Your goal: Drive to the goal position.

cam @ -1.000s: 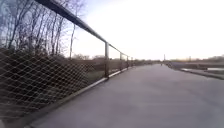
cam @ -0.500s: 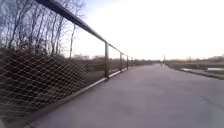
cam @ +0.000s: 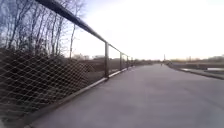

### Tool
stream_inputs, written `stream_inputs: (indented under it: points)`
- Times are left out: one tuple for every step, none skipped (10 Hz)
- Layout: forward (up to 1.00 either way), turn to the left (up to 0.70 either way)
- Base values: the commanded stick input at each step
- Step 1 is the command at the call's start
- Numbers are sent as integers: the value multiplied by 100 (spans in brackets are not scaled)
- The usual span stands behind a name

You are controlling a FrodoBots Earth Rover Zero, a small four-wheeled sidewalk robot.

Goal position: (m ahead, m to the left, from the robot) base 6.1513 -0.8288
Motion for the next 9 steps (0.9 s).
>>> stream_inputs:
  points:
    - [6, 2]
    - [6, 2]
    - [6, 2]
    - [7, 2]
    - [7, 2]
    - [6, 2]
    - [6, 2]
    - [6, 2]
    - [6, 2]
